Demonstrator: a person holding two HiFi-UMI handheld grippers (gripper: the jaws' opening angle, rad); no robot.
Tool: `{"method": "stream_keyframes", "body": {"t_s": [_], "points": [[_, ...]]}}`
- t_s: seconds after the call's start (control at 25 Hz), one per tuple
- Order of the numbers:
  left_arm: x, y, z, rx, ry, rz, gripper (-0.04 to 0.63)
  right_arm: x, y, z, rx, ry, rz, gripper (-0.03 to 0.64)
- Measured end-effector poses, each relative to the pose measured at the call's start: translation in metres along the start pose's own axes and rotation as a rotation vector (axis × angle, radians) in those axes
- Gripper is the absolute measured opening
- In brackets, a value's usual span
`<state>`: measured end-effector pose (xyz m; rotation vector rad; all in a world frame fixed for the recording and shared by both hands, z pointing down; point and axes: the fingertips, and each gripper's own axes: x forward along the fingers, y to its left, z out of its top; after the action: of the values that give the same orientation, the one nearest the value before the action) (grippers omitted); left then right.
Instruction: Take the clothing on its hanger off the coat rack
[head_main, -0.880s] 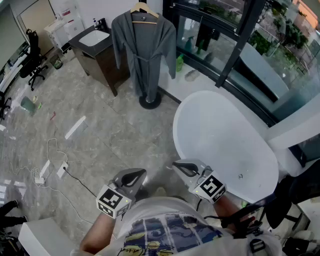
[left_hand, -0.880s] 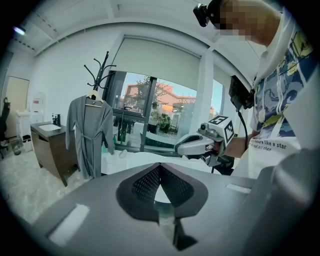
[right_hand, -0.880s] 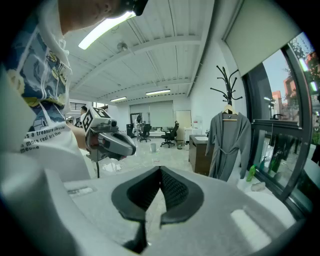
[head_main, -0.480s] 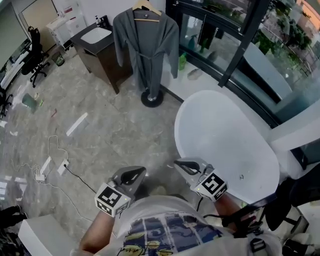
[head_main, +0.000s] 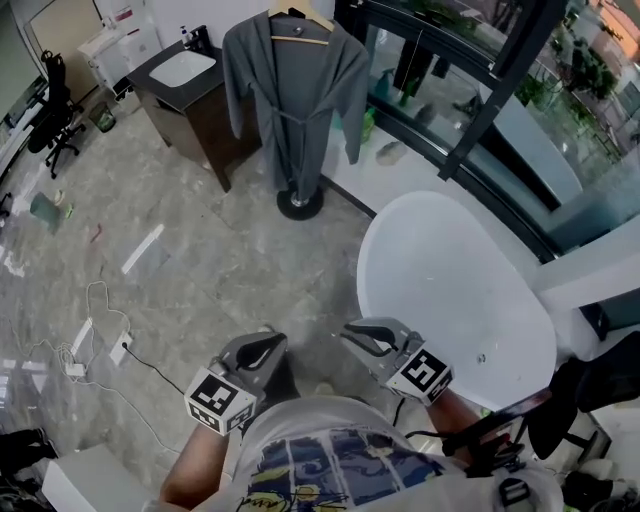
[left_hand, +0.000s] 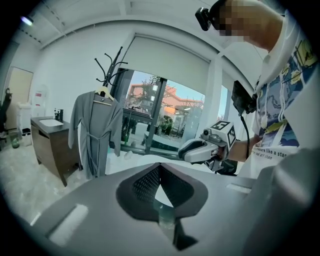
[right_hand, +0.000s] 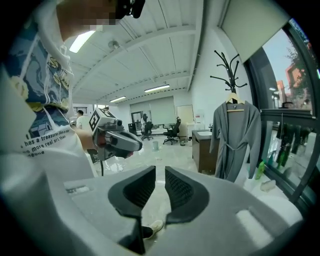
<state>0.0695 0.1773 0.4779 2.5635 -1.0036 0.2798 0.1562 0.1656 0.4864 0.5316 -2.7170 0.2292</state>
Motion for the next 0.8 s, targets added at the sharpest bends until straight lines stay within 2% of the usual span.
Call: {"method": "stream_keyframes", "body": {"t_s": [0.32,0.48,0.68,0.8], "points": [[0.004,0.101,0.060,0.066,-0.019,-0.050,0.006,0.087,-0.078,0.071,-0.042,-0.011,-0.051,0.089],[0.000,0.150,0.074,0.090,-0.004,-0.072,0.012,0.123,-0.133,0.102,-0.069,-0.020,-0.124,0.095],[0.006,0.198,0.088,0.075,-0.025,-0.058,0.017,0.141,-0.201,0.138,-0.116,-0.002,-0.171,0.112],[0.017,0.225,0.108,0.078,-0.049,-0.052,0.021,0.142,-0.258,0.167,-0.119,-0.007,-0.194,0.124]]}}
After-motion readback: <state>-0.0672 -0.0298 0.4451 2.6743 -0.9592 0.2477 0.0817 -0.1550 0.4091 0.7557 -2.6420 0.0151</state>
